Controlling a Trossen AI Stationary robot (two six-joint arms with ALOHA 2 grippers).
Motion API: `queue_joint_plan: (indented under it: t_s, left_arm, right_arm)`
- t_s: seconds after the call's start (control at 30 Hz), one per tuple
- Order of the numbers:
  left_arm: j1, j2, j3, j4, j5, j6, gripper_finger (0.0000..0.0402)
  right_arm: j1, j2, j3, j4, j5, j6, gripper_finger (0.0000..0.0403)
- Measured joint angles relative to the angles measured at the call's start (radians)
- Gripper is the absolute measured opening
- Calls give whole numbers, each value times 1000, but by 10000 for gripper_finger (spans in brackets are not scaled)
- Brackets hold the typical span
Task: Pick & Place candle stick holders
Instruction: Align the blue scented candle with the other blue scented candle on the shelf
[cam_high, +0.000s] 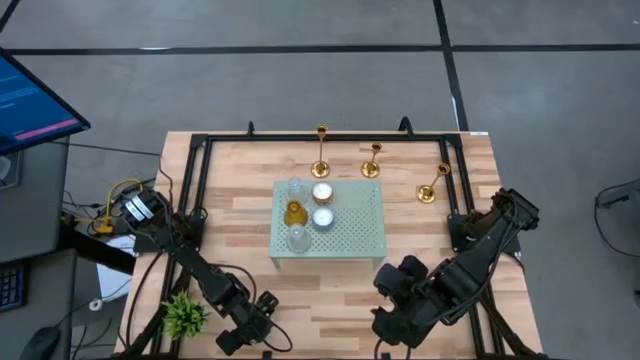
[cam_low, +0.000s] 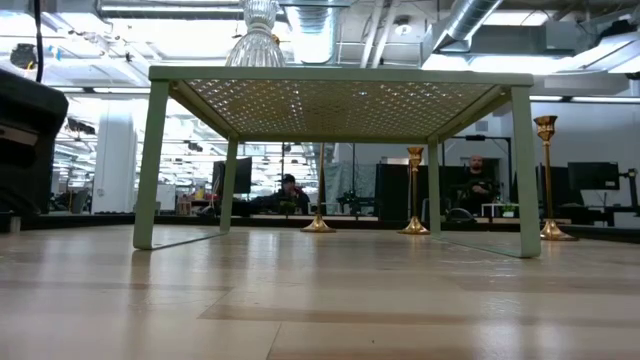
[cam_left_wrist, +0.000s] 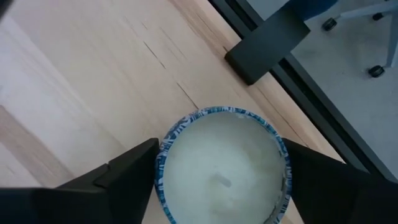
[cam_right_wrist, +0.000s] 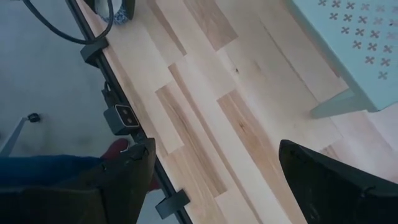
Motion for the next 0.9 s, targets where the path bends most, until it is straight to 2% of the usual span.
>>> queue_joint_plan:
  t_s: [0.4,0.6,0.9]
  left_arm:
    - [-3,-39,0,-42,-47,3,307]
    - [16,-137,0,-92,-110,-5,307]
    - [122,-353,24,-92,-163,-83,305]
  right_arm:
    - [0,0,0,-1,8,15,330]
    - [0,0,0,-1,8,15,330]
    - [0,0,0,-1,8,15,330]
